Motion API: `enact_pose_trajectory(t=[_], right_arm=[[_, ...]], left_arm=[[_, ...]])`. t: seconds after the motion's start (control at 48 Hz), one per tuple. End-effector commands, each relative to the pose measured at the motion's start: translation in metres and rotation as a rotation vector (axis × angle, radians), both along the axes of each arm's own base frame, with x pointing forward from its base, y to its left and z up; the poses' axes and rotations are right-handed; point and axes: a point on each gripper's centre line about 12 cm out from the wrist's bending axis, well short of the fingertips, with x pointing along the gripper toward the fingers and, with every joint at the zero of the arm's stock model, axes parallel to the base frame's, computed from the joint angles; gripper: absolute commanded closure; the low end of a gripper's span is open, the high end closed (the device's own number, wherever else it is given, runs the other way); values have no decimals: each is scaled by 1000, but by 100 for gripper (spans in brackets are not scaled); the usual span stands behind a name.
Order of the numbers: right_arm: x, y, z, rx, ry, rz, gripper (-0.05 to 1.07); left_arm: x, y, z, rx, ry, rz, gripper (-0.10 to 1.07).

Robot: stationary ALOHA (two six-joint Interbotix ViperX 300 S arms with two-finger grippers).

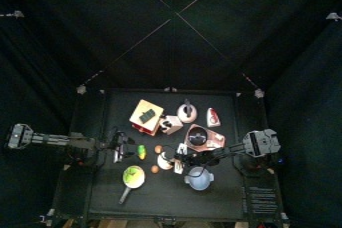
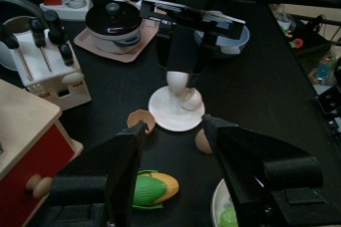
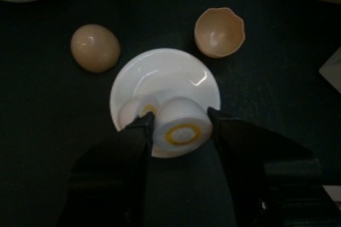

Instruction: Place egg half in bowl

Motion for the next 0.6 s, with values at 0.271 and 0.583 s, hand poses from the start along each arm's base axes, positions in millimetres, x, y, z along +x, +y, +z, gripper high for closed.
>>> enact_pose_trajectory(t=[0.271,0.583], right_arm=[[-3,16,54,58,-130,10,29],[-31,47,67,106,-122,41,29]], left_arm=[[3,-1,5,-2,-17,-3,12],[2,-1,4,-4,-15,-2,12]])
